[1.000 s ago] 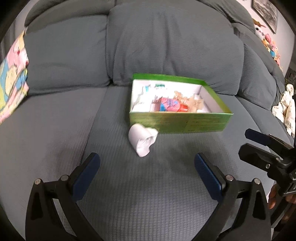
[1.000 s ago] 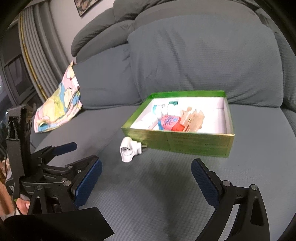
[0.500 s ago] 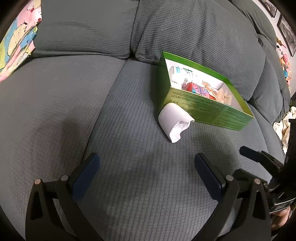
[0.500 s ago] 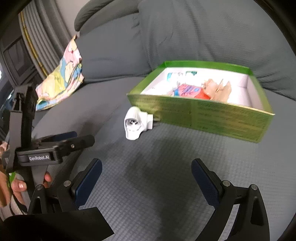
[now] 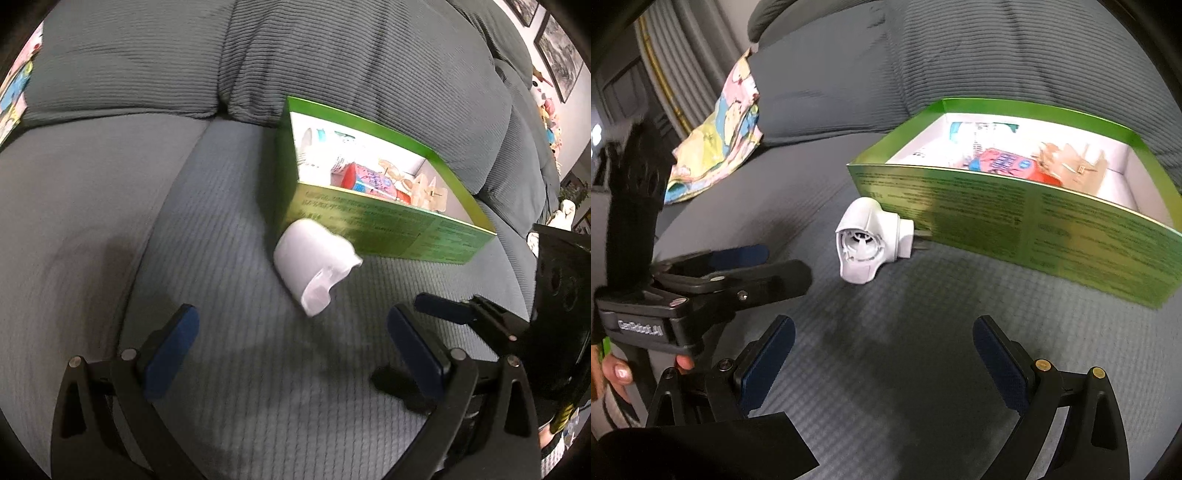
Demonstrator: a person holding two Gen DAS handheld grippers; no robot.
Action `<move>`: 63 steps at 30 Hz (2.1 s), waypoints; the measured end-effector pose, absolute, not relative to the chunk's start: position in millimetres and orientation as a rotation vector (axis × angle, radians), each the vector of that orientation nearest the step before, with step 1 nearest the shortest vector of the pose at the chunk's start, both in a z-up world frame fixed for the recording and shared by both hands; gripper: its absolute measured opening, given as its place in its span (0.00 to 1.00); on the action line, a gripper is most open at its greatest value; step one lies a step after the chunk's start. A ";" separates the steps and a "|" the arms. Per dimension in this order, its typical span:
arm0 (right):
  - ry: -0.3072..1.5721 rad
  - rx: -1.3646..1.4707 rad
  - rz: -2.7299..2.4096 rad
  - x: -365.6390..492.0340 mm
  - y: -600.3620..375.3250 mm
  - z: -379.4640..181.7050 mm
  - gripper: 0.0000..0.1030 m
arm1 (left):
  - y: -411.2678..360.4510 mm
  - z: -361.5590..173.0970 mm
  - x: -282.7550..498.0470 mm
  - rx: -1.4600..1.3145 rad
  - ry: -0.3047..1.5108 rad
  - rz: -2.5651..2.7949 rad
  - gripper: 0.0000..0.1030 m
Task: Organize rigid objects
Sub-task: 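Move the right gripper to the white plug-in heater, then close the right gripper on the white plug-in heater and lift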
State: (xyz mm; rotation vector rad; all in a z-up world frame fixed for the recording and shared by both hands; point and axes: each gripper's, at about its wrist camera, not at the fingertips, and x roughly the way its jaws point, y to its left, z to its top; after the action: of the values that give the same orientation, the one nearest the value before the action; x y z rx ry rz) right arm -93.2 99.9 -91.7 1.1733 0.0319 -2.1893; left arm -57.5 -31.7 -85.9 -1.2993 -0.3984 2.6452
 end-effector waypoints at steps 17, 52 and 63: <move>-0.051 1.147 -2.138 -127.4 88.1 -105.9 0.95 | -18.3 -103.1 -95.3 -1.263 -0.326 2.537 0.97; 0.157 1.098 -2.090 -129.3 52.8 -99.6 0.64 | -32.8 -114.0 -101.6 -1.306 -0.384 2.462 0.54; 0.178 0.976 -2.152 -93.8 67.3 -62.8 0.64 | -5.3 -77.9 -78.1 -1.198 -0.267 2.519 0.54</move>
State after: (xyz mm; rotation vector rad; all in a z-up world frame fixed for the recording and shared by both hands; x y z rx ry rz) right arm -93.8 67.3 -62.8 0.9760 0.1783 -2.1518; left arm -78.1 -5.3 -77.9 -1.1981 -0.2668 2.5190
